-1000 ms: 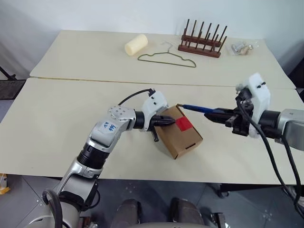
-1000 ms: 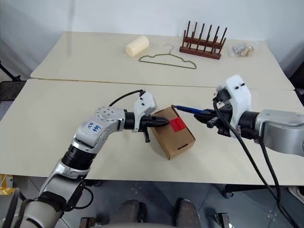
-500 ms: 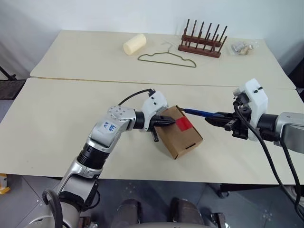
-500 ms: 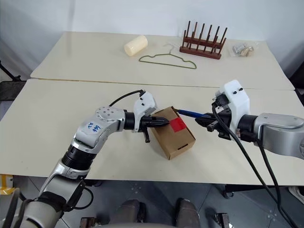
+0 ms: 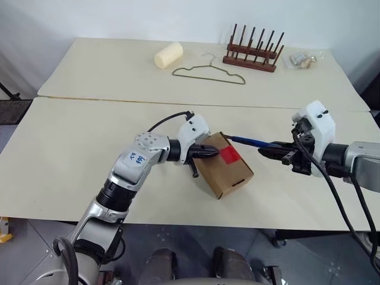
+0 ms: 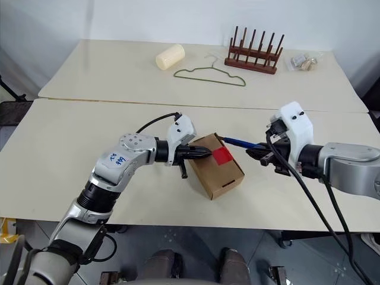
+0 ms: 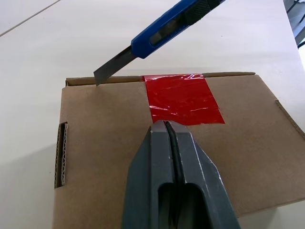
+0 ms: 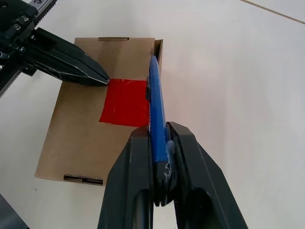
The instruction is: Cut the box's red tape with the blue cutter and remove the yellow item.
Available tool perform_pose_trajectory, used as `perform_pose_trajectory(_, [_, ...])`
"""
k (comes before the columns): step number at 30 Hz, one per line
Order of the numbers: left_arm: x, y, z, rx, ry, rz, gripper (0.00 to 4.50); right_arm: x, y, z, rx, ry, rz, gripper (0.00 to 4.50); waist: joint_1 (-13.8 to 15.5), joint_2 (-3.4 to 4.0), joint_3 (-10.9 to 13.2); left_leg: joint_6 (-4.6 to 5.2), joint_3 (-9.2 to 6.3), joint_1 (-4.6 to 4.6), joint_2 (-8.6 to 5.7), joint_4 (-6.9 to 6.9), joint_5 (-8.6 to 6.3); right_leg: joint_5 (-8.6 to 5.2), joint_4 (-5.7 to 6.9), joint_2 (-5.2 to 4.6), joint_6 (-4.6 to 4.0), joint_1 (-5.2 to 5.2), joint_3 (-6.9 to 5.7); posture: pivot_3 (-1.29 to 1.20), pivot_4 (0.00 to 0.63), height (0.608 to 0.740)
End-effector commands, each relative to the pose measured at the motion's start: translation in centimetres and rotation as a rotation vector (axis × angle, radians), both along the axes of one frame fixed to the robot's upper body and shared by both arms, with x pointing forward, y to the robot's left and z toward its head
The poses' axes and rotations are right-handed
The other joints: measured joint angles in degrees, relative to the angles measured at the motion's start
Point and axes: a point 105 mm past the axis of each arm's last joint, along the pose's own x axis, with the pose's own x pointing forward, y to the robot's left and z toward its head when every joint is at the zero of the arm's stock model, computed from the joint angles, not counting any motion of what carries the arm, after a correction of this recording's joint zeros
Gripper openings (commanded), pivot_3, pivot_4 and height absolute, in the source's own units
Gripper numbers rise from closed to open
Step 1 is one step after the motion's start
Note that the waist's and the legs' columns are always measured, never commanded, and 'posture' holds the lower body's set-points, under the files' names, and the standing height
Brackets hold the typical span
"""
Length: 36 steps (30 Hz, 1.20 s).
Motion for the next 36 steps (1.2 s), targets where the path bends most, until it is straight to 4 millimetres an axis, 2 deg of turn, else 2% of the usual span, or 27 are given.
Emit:
perform_pose_trajectory(1, [-0.5,0.1,-1.4,0.033,0.039,-0.002,0.00,0.1,-0.4,1.1,0.003,-0.044,-0.012,0.15,0.00,0.00,0.00,0.00,0.00,0.00,0.00,0.00,0.00,0.00,0.00,0.00,0.00,0.00,0.00,0.00,0.150,0.740])
perform_pose_trajectory(10, [-0.4,0.1,-1.3,0.035,0.037,-0.004,0.00,0.1,-0.3,1.2,0.008,-0.051,-0.002,0.15,0.01,0.00,0.00,0.00,0.00,0.00,0.00,0.00,0.00,0.00,0.00,0.00,0.00,0.00,0.00,0.00,0.150,0.740])
perform_pose_trajectory(16, [-0.5,0.1,-1.4,0.036,0.038,-0.007,0.00,0.5,0.2,2.5,0.079,-0.095,-0.002,0.15,-0.03,0.00,0.00,0.00,0.01,0.00,0.00,0.01,0.00,0.00,0.00,0.00,0.00,0.00,0.01,0.00,0.150,0.740])
perform_pose_trajectory(36, [-0.6,0.2,-1.4,0.046,0.043,-0.009,0.00,-0.4,0.2,0.0,0.014,-0.010,0.015,0.15,-0.05,0.00,0.00,0.00,0.00,0.01,0.00,0.00,0.00,0.00,0.02,0.00,0.00,0.00,0.00,0.00,0.150,0.740])
